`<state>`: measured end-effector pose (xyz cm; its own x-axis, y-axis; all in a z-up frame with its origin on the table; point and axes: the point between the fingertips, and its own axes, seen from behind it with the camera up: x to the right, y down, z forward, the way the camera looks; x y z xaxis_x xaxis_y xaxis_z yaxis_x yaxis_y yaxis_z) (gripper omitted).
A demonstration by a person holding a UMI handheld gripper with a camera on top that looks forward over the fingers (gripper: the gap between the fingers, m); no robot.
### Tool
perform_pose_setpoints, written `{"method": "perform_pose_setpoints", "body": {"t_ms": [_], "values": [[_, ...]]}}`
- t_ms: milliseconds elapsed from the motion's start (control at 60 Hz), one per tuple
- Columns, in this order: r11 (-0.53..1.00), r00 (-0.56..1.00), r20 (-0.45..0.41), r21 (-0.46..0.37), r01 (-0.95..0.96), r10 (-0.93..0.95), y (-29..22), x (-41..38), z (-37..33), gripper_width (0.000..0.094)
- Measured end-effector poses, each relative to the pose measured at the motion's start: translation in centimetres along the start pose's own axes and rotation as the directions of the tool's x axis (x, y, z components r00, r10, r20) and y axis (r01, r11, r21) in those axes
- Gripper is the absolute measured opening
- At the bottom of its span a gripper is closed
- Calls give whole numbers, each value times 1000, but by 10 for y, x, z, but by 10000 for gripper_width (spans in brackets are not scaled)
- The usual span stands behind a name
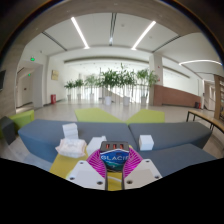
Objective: Unplug charger
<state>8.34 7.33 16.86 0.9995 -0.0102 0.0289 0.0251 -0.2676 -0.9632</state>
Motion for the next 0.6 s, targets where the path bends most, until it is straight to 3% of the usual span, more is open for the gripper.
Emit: {"method": "perform_pose_setpoints", "body": {"t_ms": [150, 283, 333, 500, 533, 567, 600], "values": [[959, 1000, 28, -282, 15, -8, 126, 20, 0, 193], [910, 999, 43, -414, 0, 20, 190, 18, 0, 222], [926, 999, 51, -376, 23, -4, 190, 20, 5, 248], [906, 998, 35, -417, 69, -60, 190, 26, 2, 389], [900, 998, 32, -432, 65, -57, 189, 27, -4, 484], [893, 999, 30, -448, 53, -44, 188, 27, -9, 712], [893, 999, 36, -448, 43, -30, 185, 27, -14, 876]]}}
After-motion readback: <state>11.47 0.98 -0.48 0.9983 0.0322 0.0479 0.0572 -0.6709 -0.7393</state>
